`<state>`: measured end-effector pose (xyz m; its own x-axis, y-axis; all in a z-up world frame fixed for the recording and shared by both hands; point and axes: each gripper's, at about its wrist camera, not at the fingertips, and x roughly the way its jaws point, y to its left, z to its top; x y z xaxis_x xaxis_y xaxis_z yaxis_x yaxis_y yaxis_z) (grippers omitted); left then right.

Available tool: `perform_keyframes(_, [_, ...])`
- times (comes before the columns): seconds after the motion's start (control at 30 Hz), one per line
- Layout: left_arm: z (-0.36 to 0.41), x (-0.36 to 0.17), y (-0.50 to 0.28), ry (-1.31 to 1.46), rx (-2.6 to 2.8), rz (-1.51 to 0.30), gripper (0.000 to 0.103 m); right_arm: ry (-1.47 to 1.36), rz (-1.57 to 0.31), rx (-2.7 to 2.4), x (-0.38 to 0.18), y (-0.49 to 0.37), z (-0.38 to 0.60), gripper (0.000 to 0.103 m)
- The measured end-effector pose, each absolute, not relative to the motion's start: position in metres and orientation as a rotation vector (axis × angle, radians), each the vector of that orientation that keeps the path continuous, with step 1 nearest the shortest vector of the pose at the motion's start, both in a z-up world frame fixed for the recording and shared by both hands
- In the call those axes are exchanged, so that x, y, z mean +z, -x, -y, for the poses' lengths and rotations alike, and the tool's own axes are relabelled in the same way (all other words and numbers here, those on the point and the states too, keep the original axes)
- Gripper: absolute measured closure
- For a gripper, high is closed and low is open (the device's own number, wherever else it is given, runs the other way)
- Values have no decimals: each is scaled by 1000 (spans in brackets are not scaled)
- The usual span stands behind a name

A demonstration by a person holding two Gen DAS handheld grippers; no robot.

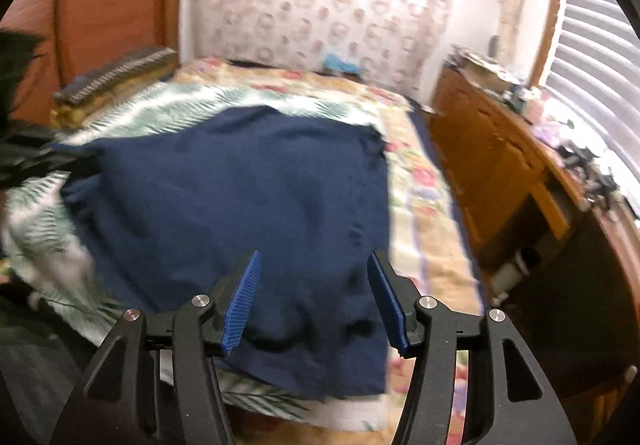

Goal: Fold small clothes

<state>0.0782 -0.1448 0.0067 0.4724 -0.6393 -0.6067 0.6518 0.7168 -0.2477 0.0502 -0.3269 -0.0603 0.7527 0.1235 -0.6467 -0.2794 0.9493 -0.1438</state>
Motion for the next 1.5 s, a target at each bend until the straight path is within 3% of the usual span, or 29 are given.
perform_keyframes(0.33, [149, 10, -133, 62, -764, -748, 101, 232, -685, 425, -64, -44, 280, 40])
perform_keyframes(0.97, [137, -18, -139, 97, -725, -803, 100, 360, -781, 369, -125, -61, 296, 43])
perform_keyframes(1.07, [137, -19, -138, 89, -724, -807, 100, 385, -784, 359, -130, -65, 297, 52])
perform_keyframes(1.17, [137, -19, -137, 93, -731, -812, 100, 357, -791, 364, -128, -67, 304, 73])
perform_keyframes(1.2, [137, -18, -136, 92, -733, -811, 100, 354, -795, 369, -128, -67, 305, 86])
perform_keyframes(1.23, [137, -16, -135, 88, -733, -808, 100, 354, -796, 368, -127, -67, 306, 91])
perform_keyframes(1.5, [121, 5, -144, 112, -710, -745, 100, 356, -628, 325, -68, -81, 318, 96])
